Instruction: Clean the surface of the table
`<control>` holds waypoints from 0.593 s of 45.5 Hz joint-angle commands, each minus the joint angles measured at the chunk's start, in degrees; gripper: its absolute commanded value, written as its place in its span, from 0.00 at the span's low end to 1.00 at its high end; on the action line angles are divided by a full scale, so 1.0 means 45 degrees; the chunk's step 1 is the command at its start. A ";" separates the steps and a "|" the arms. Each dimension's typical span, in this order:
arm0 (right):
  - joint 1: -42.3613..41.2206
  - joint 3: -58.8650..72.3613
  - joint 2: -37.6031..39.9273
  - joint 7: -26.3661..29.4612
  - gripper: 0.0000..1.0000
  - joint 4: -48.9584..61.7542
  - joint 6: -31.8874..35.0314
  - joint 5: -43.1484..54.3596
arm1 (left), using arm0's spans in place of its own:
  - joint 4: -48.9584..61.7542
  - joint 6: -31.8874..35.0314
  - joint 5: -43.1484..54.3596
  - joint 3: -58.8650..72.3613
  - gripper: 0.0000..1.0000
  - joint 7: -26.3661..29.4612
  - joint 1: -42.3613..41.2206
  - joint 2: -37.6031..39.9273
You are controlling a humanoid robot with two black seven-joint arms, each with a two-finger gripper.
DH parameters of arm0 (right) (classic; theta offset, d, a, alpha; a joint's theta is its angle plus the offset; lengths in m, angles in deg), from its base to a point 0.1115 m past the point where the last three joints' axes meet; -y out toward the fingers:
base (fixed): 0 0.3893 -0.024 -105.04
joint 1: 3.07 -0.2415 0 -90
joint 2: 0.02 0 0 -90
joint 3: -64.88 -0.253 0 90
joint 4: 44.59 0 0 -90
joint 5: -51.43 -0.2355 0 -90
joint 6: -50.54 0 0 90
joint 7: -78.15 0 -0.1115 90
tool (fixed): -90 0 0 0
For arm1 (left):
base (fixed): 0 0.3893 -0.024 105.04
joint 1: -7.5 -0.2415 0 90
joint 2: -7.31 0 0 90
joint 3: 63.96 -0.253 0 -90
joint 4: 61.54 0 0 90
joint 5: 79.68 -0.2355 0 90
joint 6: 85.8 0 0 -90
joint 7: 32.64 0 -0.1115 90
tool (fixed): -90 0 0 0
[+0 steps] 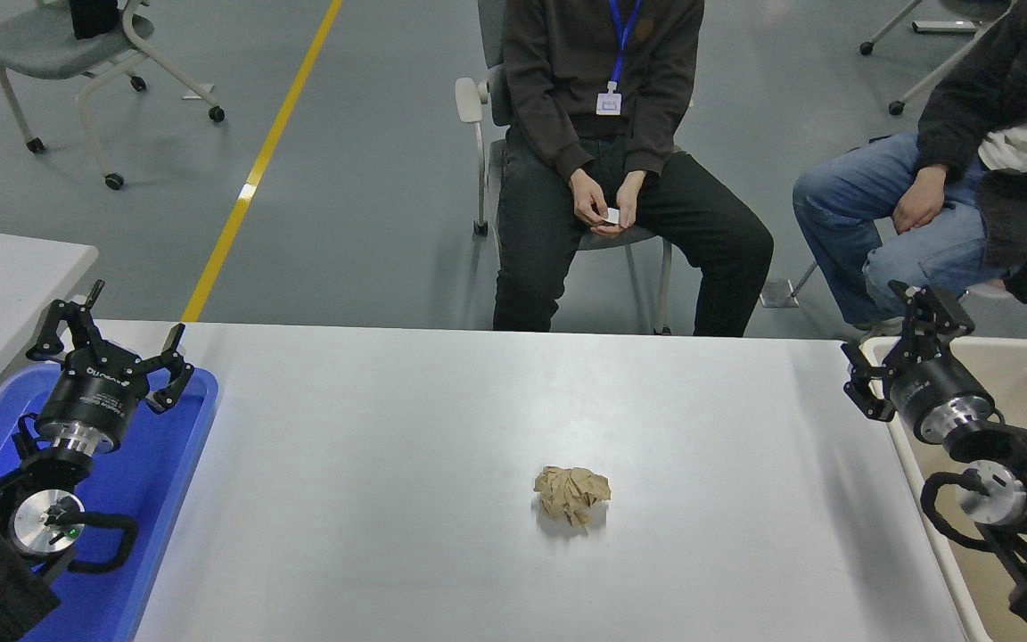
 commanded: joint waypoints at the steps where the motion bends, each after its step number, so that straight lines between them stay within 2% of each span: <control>1: 0.0116 -0.0336 -0.0308 -0.0266 1.00 0.0030 0.0378 -0.0853 | 0.0000 -0.0008 0.0001 0.0000 1.00 0.0000 0.0000 0.0000; 27: 0.0096 -0.0101 0.0220 -0.0286 1.00 0.0518 0.0456 -0.0677 | 0.0000 -0.0008 0.0001 0.0000 1.00 0.0000 0.0000 0.0000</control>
